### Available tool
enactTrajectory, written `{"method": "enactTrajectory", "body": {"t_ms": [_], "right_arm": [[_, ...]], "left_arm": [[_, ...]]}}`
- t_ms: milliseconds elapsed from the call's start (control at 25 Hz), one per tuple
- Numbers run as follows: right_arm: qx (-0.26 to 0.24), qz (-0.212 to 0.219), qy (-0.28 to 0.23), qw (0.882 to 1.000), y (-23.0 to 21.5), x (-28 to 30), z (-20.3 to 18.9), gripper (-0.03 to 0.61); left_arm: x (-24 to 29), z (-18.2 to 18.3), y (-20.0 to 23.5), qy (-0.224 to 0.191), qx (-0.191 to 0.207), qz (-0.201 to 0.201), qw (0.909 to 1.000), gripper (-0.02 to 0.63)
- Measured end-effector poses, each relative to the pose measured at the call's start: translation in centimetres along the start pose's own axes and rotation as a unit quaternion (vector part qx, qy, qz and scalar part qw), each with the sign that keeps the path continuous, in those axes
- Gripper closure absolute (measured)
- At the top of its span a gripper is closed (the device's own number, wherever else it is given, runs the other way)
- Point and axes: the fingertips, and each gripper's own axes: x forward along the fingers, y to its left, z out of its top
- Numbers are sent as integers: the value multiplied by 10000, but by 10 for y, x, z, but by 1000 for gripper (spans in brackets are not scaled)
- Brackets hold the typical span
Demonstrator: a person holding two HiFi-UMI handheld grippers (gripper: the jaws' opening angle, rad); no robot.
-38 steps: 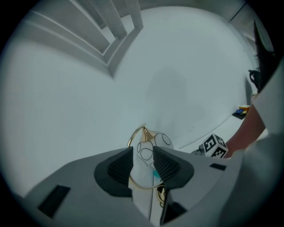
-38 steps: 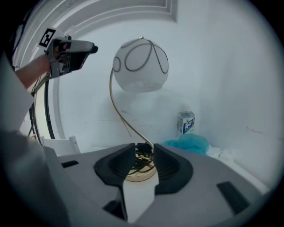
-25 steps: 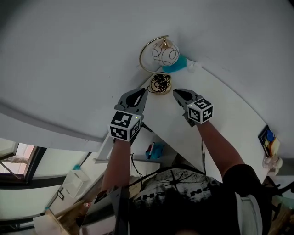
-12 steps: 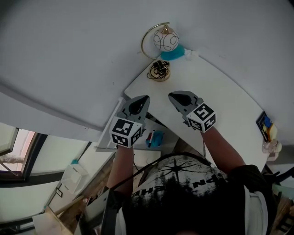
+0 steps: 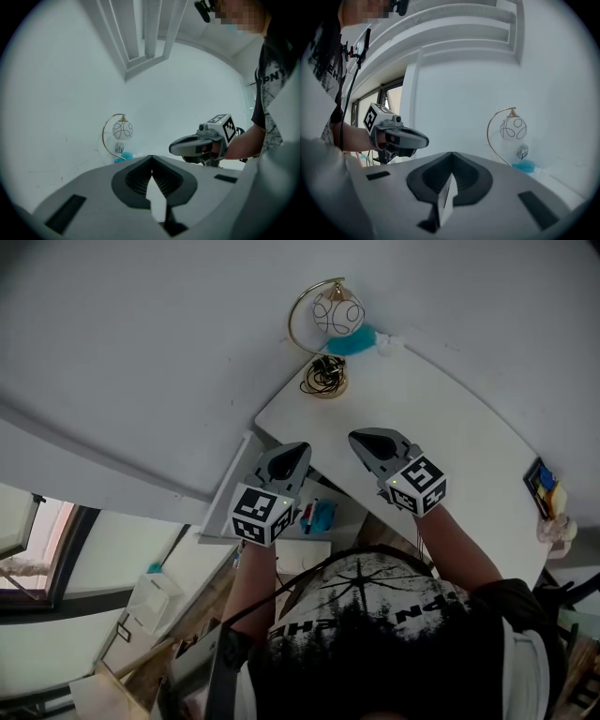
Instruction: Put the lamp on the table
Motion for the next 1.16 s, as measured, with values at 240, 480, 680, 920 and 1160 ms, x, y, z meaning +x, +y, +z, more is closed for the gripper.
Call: {"method": "enactTrajectory", "body": {"t_ms": [240, 480, 680, 920, 1160], "right_arm": [[-11, -13, 17, 10000, 5, 1, 0, 560], [-36, -16, 70, 10000, 8, 2, -2, 561], [-46, -43, 83, 9999, 8, 2, -3, 561], [3, 21, 9, 10000, 13, 2, -3, 561], [-33, 18, 52, 10000, 13, 0, -6, 561]], "left_arm": [[-1, 3, -3, 13, 35, -71, 10000, 598], [-1, 2, -4, 40, 39, -102, 9999, 598], [1, -3, -6, 95, 6, -137, 9999, 598], [1, -4, -8, 126, 44, -113, 9998, 598], [4, -8, -11, 173, 38, -160, 9997, 598]]}}
